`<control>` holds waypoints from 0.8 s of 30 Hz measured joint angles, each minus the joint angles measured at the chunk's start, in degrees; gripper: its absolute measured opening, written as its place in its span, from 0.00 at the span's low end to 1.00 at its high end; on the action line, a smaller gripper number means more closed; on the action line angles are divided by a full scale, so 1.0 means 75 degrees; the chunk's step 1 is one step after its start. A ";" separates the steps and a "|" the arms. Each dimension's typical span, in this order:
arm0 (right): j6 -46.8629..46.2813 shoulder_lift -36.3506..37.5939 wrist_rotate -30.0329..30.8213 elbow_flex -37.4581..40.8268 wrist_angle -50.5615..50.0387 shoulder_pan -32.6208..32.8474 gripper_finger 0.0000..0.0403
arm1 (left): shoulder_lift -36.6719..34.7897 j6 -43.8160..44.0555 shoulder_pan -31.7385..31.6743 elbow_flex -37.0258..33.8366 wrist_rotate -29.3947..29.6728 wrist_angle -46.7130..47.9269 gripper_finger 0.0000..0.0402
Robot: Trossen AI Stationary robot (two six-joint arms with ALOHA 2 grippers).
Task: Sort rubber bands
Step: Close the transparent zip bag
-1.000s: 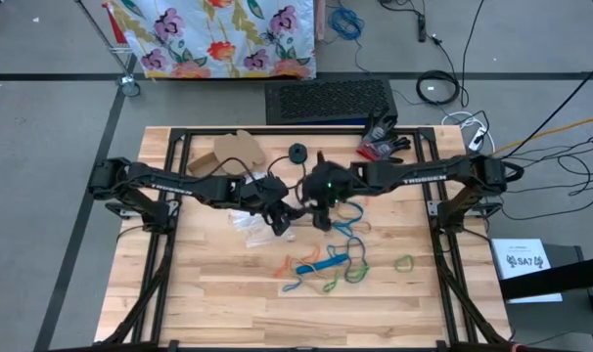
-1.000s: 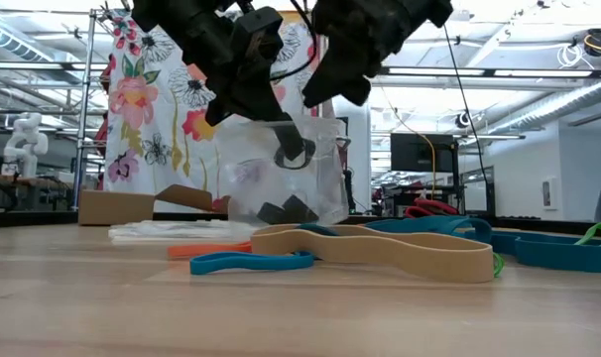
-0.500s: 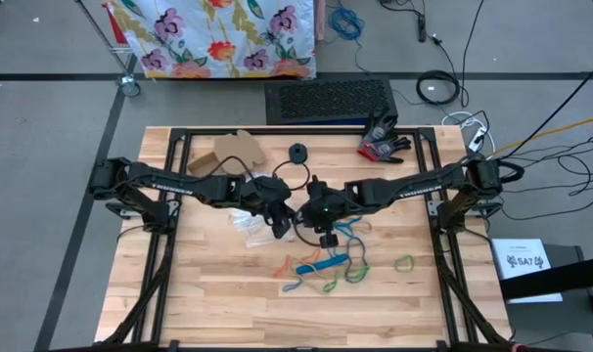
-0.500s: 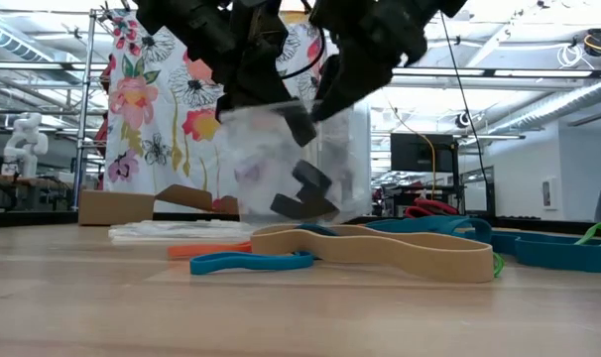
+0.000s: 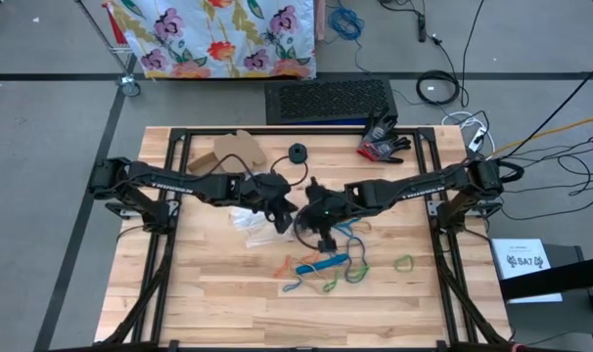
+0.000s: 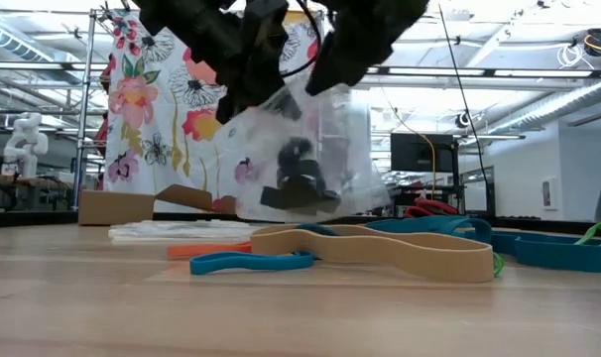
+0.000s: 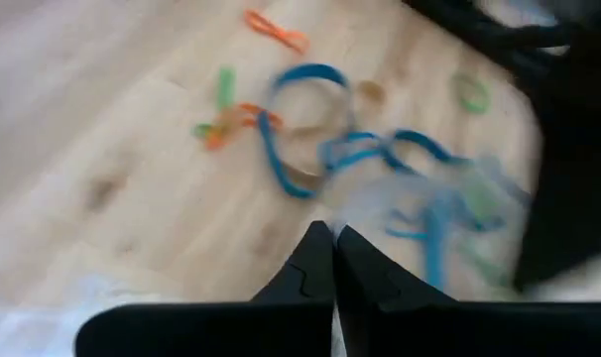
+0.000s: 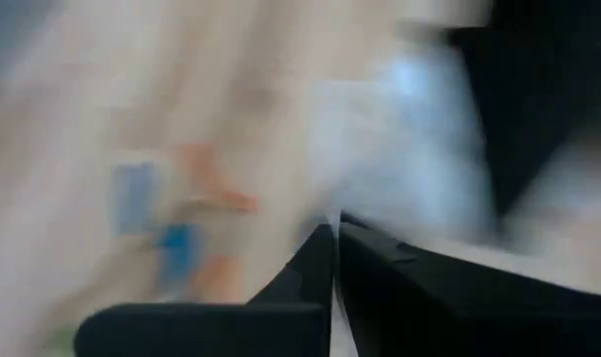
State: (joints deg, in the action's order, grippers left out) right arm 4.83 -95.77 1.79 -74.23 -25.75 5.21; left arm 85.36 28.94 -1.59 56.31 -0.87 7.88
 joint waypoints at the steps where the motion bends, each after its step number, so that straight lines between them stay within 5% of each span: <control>1: -0.0118 0.0000 0.0549 -0.0073 -0.0182 0.0057 0.01 | 0.0000 -0.0108 0.0042 -0.0002 -0.0320 -0.0099 0.00; 6: 0.0051 0.0003 -0.0821 -0.0255 -0.0421 0.0068 0.00 | 0.0000 -0.0330 0.0144 -0.0002 0.0123 -0.0119 0.00; 11: -0.0415 0.0003 -0.0066 -0.0266 -0.1079 0.0021 0.00 | 0.0000 -0.0739 0.0114 -0.0002 0.0146 -0.0136 0.01; 24: -0.0471 0.0003 -0.0074 -0.0266 -0.0953 0.0112 0.00 | 0.0000 -0.1381 0.0327 -0.0002 -0.0659 -0.0251 0.18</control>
State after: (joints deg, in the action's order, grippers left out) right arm 1.30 -95.74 1.23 -76.23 -32.90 6.05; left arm 85.36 18.58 0.87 56.29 -5.81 5.99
